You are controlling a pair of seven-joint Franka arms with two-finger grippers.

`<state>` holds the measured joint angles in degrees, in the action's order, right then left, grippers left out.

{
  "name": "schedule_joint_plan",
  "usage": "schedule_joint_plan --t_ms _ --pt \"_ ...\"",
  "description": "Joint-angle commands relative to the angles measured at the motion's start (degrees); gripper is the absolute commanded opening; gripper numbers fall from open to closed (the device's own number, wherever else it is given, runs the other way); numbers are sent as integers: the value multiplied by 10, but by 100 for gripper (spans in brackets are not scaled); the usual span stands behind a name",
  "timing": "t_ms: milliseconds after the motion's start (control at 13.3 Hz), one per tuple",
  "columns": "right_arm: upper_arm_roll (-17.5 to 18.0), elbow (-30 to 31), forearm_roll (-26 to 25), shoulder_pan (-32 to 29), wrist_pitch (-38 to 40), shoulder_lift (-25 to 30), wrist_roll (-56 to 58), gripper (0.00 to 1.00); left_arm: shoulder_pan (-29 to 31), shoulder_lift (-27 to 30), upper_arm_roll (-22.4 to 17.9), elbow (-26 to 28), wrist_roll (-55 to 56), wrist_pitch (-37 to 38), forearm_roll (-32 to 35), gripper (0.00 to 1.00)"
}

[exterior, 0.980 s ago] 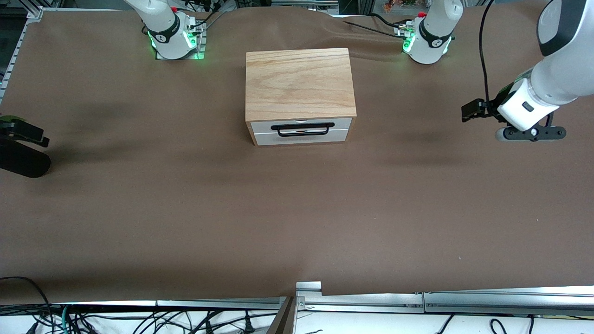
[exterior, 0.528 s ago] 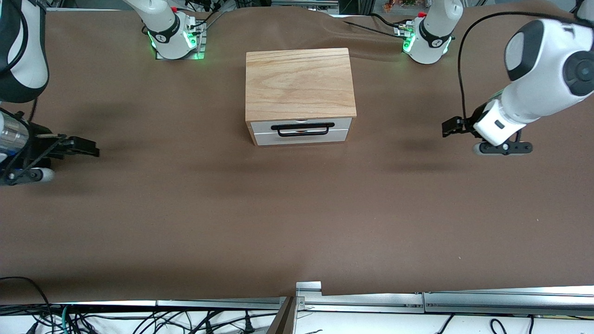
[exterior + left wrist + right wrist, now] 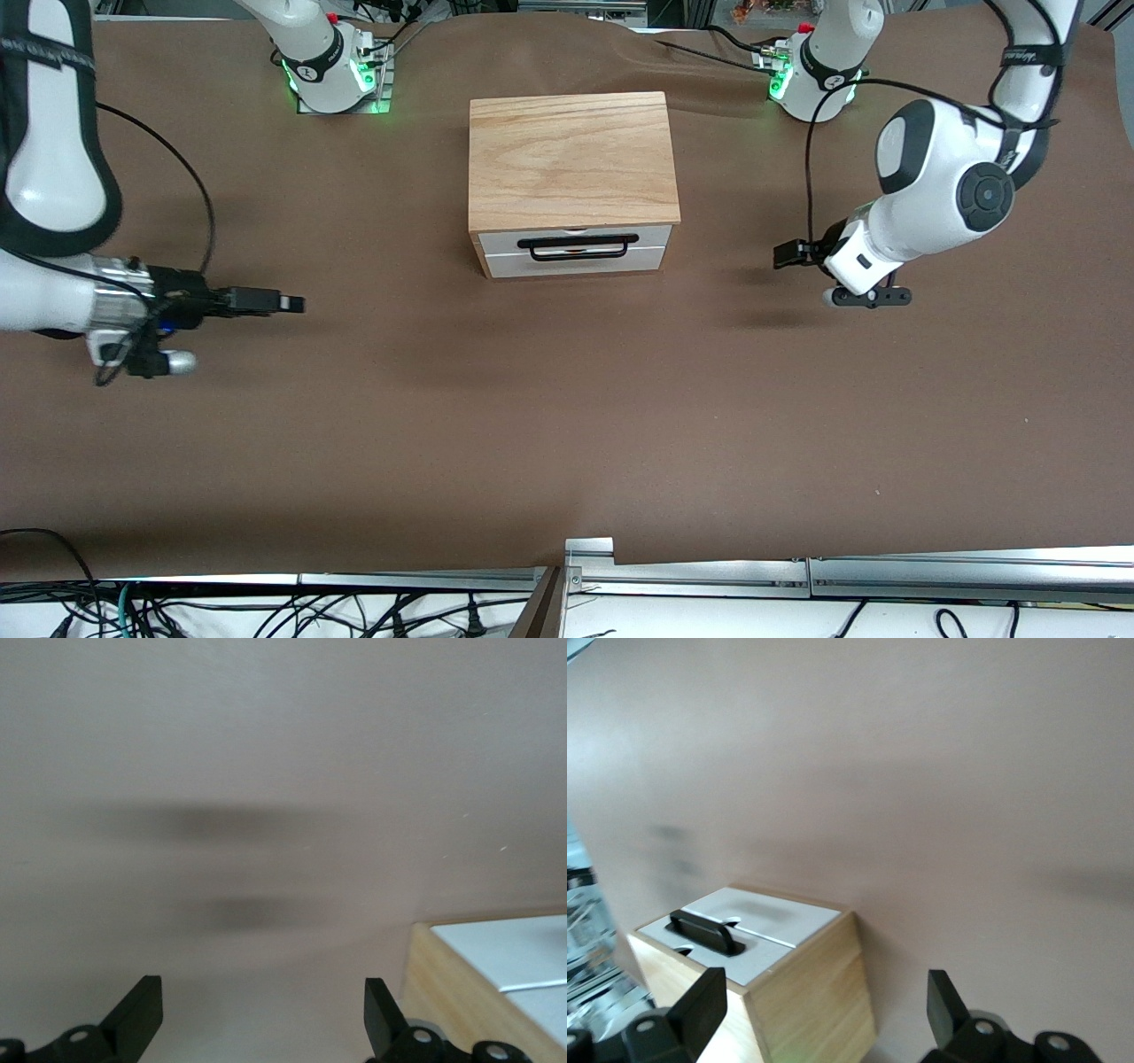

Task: Pull top drawer with both arms simultaneously
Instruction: 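Move the left gripper and the right gripper toward the drawer handle, then grasp the black handle ends with the left and right grippers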

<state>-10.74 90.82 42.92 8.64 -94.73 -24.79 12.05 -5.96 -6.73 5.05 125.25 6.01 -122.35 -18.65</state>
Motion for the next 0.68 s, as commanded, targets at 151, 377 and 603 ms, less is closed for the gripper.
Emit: schedule_joint_plan --t_ms 151,377,603 --pt "3 52 191 23 -6 -68 188 100 12 -42 24 24 -183 -37 -269 100" --pt "5 72 249 53 -3 -87 217 100 13 -72 45 23 -344 -27 -441 100" --pt "33 87 297 63 -2 -94 246 100 17 -100 50 18 -444 30 -574 100"
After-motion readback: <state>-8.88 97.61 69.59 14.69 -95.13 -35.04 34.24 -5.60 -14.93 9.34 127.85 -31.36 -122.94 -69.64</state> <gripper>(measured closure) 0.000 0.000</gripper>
